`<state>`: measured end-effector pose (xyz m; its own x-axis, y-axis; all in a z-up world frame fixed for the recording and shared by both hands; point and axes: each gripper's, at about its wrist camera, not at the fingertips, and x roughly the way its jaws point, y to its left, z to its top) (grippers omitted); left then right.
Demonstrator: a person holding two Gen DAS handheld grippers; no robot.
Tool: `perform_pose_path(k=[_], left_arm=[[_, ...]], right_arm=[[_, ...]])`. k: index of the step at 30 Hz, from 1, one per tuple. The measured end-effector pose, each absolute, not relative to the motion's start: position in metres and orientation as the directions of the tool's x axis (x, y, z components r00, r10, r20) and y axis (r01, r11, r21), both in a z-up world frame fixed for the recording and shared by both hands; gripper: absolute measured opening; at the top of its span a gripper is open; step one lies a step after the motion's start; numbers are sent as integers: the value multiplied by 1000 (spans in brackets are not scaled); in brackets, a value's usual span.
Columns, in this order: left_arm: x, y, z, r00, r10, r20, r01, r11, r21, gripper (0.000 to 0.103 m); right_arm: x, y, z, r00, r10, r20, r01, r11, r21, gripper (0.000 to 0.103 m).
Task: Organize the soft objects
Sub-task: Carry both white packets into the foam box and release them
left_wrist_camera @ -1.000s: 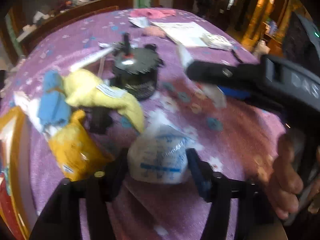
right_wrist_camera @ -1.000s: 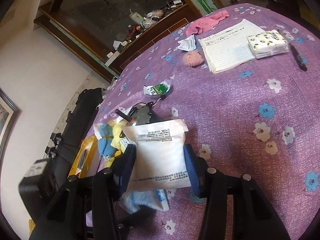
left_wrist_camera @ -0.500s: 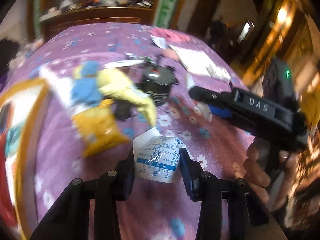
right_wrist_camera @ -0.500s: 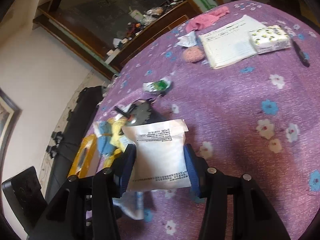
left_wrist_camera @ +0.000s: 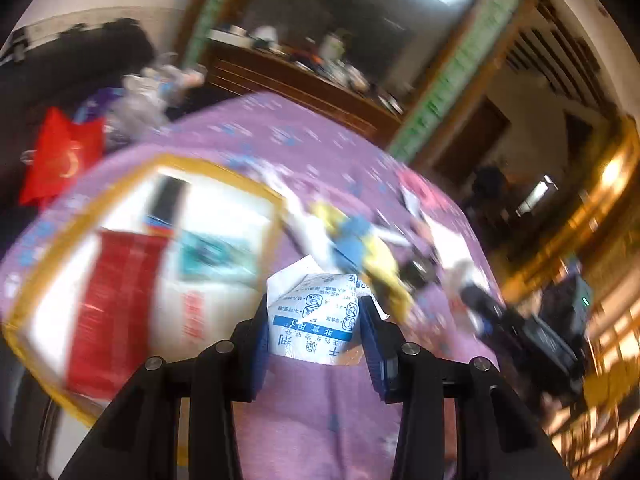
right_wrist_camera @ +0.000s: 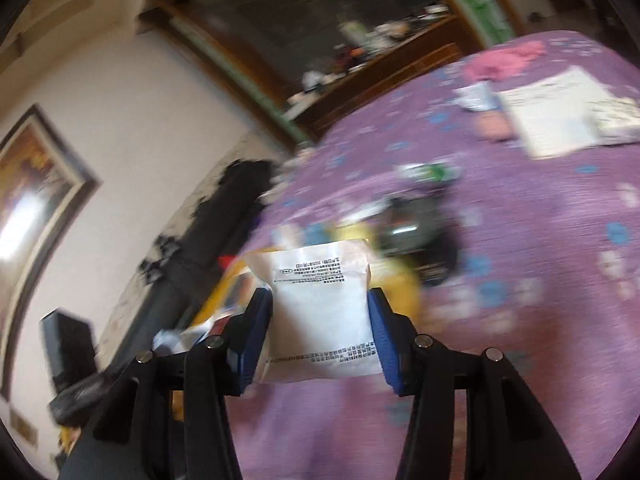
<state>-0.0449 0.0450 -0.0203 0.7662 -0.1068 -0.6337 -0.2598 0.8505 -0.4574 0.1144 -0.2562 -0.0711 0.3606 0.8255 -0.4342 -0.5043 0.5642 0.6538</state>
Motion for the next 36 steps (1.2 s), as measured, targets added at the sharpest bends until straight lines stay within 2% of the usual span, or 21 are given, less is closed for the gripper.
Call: perform_pose_path(k=[5, 11, 16, 19, 20, 21, 23, 26, 30, 32, 34, 36], left_arm=[[-43, 104, -24, 741, 41, -671, -400, 828, -392, 43], [-13, 145, -47, 672, 82, -736, -474, 811, -343, 43], [4, 157, -70, 624, 80, -777, -504, 801, -322, 43], [13, 150, -87, 560, 51, -827, -482, 832, -276, 46], [13, 147, -88, 554, 49, -831, -470, 842, -264, 51], [12, 145, -87, 553, 53, -831, -464, 849, -254, 55], [8, 143, -83, 559, 48, -828, -451, 855, -255, 72], [-9, 140, -73, 597, 47, -801, -447, 848, -283, 85], [-39, 124, -66, 622, 60, -780, -454, 839, -298, 87], [-50, 110, -60, 629, 78, -773, -456, 843, -285, 87], [-62, 94, -59, 632, 98, -769, -465, 841, -275, 87], [-70, 79, -57, 639, 90, -764, -449, 850, -275, 87]], right_arm=[[103, -160, -61, 184, 856, -483, -601, 487, 635, 49], [127, -50, -54, 155, 773, -615, -661, 544, 517, 49], [154, 5, -82, 148, 704, -694, -653, 597, 467, 49], [163, 14, -100, 158, 660, -734, -626, 642, 442, 53], [165, 16, -103, 178, 643, -745, -617, 662, 425, 54], [165, 16, -104, 186, 646, -740, -618, 662, 423, 56], [164, 16, -102, 170, 663, -729, -623, 646, 441, 63], [157, 1, -86, 180, 700, -691, -614, 629, 477, 74], [131, -38, -65, 186, 766, -616, -616, 579, 534, 86], [114, -60, -60, 198, 781, -593, -616, 569, 545, 88], [97, -81, -62, 219, 768, -601, -604, 591, 535, 94], [85, -96, -67, 219, 744, -631, -588, 617, 523, 94]])
